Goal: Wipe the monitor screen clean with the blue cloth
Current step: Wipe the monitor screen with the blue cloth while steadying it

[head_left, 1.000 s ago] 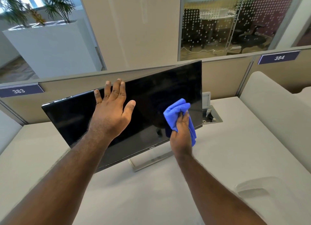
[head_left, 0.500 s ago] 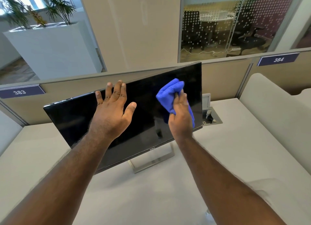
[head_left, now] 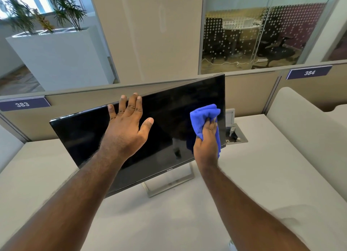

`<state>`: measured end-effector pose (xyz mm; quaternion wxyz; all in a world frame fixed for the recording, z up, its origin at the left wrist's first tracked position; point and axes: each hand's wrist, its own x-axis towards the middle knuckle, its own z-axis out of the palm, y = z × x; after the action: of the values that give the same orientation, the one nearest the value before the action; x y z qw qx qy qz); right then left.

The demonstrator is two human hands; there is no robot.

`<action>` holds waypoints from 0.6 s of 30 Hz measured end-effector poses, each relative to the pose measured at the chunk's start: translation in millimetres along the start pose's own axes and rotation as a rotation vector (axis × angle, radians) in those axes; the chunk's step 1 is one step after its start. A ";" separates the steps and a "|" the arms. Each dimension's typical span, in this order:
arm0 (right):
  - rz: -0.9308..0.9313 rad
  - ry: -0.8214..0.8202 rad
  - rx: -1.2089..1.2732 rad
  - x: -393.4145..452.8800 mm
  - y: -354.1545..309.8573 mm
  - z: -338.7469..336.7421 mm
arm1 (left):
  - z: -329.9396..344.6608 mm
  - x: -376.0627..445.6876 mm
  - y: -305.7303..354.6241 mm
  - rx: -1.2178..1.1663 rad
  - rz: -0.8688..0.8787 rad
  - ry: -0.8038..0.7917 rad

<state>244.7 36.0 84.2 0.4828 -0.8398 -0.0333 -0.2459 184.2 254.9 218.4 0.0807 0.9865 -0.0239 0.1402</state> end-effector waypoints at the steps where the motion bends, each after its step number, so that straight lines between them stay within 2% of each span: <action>1: 0.000 0.048 0.030 8.1 -8.2 0.7 | 0.2 0.1 0.4 0.002 0.003 0.005; 5: -0.118 0.114 0.005 48.0 -49.5 -0.3 | 2.1 -1.7 0.8 0.002 0.003 0.004; 10: -0.512 -0.037 -0.159 29.3 -78.5 19.5 | 3.6 -0.8 1.9 0.016 -0.017 0.042; 12: -0.583 -0.046 -0.201 28.9 -73.4 21.6 | 3.7 -1.1 2.5 0.032 -0.018 0.049; 15: -0.513 0.042 -0.254 48.5 -66.7 10.5 | 4.8 -2.4 1.0 0.056 -0.002 0.053; 18: -0.269 0.162 -0.135 80.6 -55.7 -8.3 | 5.3 -2.9 -1.1 0.059 0.007 0.037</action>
<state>295.9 44.1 167.8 0.3892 -0.8357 -0.0896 -0.3769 183.0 255.3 212.4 0.0514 0.9857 -0.0216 0.1593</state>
